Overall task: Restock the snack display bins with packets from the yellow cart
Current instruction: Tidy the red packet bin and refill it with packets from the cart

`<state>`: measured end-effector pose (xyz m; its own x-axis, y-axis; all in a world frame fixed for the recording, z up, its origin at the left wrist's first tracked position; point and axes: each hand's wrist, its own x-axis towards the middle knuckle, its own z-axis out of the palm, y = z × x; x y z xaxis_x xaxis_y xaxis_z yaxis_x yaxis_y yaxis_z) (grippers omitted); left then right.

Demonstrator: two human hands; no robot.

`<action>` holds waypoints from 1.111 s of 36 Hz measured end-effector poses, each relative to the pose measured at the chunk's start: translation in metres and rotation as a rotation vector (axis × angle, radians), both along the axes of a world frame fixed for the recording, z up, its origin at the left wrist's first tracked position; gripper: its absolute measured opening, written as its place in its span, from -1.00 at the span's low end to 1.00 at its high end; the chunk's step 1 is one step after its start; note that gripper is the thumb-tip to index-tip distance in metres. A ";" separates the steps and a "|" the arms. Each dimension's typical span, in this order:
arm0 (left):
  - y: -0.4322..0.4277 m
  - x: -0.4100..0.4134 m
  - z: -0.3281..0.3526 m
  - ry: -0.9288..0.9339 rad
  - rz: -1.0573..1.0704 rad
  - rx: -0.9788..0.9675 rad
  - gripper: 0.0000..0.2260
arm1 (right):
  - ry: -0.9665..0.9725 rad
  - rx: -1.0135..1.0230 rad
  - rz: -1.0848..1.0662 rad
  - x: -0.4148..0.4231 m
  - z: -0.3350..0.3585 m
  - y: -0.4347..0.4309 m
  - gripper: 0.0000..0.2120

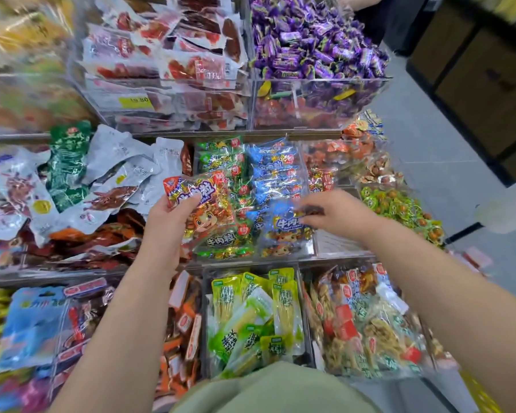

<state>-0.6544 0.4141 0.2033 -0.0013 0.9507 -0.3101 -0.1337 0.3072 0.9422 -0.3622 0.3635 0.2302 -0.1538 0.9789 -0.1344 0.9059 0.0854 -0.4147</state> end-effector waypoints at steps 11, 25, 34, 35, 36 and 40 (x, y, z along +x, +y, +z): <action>0.005 0.014 -0.014 0.089 -0.052 0.055 -0.96 | -0.380 -0.018 0.185 -0.036 -0.052 -0.004 -0.82; 0.006 0.022 -0.014 0.110 -0.084 0.058 -0.95 | -0.439 0.046 0.112 -0.034 -0.060 0.016 -0.58; 0.005 0.028 -0.014 0.122 -0.083 0.057 -0.95 | -0.556 0.314 0.267 -0.052 -0.053 -0.002 -0.70; 0.005 0.027 -0.015 0.120 -0.083 0.058 -0.94 | -0.534 0.303 0.282 -0.048 -0.053 -0.001 -0.67; 0.005 0.027 -0.014 0.122 -0.085 0.059 -0.93 | -0.512 0.275 0.304 -0.045 -0.053 0.001 -0.65; 0.004 0.025 -0.012 0.139 -0.106 0.074 -0.95 | -0.565 0.179 0.331 -0.039 -0.056 0.006 -0.61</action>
